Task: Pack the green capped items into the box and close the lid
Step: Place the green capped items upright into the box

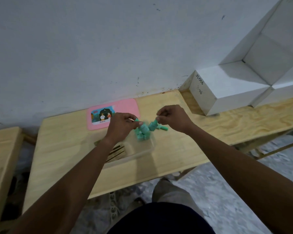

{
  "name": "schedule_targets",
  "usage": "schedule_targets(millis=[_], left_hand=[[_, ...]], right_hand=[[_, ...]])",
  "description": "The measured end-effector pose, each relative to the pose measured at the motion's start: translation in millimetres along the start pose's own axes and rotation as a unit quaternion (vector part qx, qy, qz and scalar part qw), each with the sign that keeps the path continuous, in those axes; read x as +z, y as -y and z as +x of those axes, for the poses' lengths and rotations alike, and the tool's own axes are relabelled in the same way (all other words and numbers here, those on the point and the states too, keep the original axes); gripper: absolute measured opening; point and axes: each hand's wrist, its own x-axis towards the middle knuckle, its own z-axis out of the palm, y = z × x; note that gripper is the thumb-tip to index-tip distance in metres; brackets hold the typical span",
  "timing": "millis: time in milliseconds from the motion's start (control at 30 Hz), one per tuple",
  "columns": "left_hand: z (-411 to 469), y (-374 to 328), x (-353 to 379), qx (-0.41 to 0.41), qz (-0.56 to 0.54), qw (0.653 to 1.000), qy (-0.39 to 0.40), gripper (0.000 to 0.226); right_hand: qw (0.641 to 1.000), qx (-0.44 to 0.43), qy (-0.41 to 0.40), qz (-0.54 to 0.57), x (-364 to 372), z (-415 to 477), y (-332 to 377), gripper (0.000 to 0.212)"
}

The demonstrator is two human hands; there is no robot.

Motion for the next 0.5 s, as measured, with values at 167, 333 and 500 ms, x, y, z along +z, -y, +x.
schedule_targets(millis=[167, 333, 500], left_hand=[[-16.1, 13.2, -9.2, -0.025, 0.051, 0.998, -0.006, 0.026], [-23.7, 19.5, -1.4, -0.041, 0.091, 0.995, -0.009, 0.031], [-21.7, 24.0, 17.4, -0.037, 0.156, 0.987, 0.002, 0.027]], right_hand=[[0.999, 0.007, 0.03, -0.039, 19.9, -11.2, 10.9, 0.014], [0.995, 0.027, 0.042, -0.085, 34.1, -14.0, 8.2, 0.018], [0.988, 0.011, 0.047, -0.148, 49.1, -11.5, 2.7, 0.017]])
